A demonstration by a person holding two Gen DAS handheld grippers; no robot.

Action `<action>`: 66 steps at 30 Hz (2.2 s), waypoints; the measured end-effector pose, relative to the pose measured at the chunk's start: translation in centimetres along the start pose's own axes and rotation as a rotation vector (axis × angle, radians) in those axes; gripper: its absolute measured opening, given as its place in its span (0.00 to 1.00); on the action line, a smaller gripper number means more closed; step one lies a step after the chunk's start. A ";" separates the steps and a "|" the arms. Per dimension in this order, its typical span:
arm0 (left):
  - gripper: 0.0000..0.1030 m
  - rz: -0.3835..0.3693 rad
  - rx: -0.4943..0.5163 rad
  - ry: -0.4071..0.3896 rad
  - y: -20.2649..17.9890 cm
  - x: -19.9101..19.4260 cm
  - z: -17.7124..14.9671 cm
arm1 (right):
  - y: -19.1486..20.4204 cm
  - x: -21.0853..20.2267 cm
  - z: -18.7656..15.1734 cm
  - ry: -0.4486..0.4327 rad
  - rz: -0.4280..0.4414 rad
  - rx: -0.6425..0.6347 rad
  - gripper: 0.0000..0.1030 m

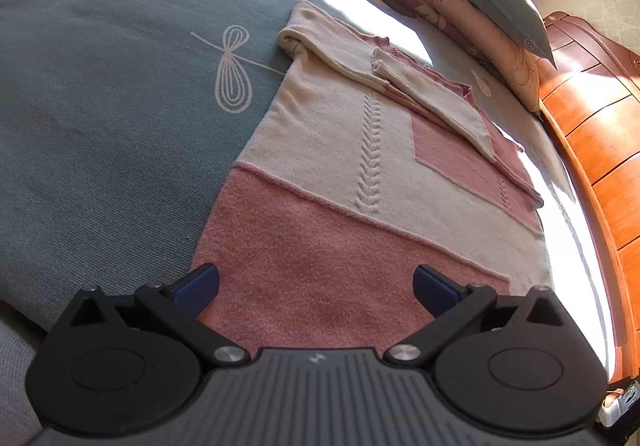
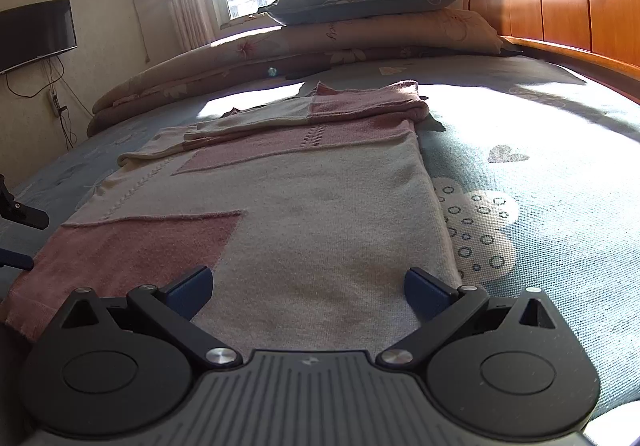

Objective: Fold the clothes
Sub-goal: 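Withdraw the left gripper from the sweater hem, then move the right gripper to the pink ribbed hem of the sweater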

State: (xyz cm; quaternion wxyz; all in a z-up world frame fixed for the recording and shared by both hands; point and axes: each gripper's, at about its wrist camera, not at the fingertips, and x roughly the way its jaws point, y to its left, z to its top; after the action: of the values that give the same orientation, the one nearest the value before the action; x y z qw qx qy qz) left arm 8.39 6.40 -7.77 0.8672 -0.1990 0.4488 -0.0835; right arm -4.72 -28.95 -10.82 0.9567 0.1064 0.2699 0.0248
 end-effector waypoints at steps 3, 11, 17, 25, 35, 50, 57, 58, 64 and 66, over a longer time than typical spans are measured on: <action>0.99 -0.021 0.010 -0.007 -0.1 -1.0 0.0 | 0.1 0.0 0.0 0.002 -0.006 -0.009 1.00; 0.99 0.001 -0.033 0.064 0.8 -1.2 -1.5 | 0.3 0.1 0.0 0.006 -0.015 -0.022 1.00; 0.99 -0.048 -0.060 0.004 1.3 -2.7 -1.3 | 0.6 0.2 -0.1 0.010 -0.029 -0.041 1.00; 0.99 -0.052 -0.042 0.042 0.5 -0.8 -1.6 | 1.2 0.3 -0.3 0.017 -0.054 -0.077 1.00; 0.99 -0.031 -0.026 0.010 0.7 -1.7 -1.5 | 1.8 0.4 -0.4 0.026 -0.080 -0.117 1.00; 0.99 -0.009 0.424 -0.040 -6.5 0.6 -5.1 | 2.6 0.5 -0.1 0.074 -0.138 -0.148 1.00; 0.99 0.045 0.617 -0.009 -7.8 2.2 -6.7 | 2.6 0.5 0.7 0.128 -0.145 -0.164 1.00; 0.99 0.034 0.627 -0.008 -8.0 1.9 -6.7 | 2.6 0.5 1.0 0.142 -0.144 -0.173 1.00; 0.99 -0.075 0.886 -0.079 -10.4 -0.9 -8.8 | 2.1 -1.4 3.8 0.114 -0.119 -0.226 1.00; 0.99 -0.093 1.035 -0.100 -11.3 -1.4 -10.4 | 1.8 -1.9 4.6 0.109 -0.103 -0.227 1.00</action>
State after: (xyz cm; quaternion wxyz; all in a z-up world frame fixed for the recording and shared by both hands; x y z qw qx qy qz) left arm -0.47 -6.22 -7.31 0.8677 0.2326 0.2976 -0.3232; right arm -3.91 -28.30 -5.59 0.9464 -0.0181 0.3223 0.0120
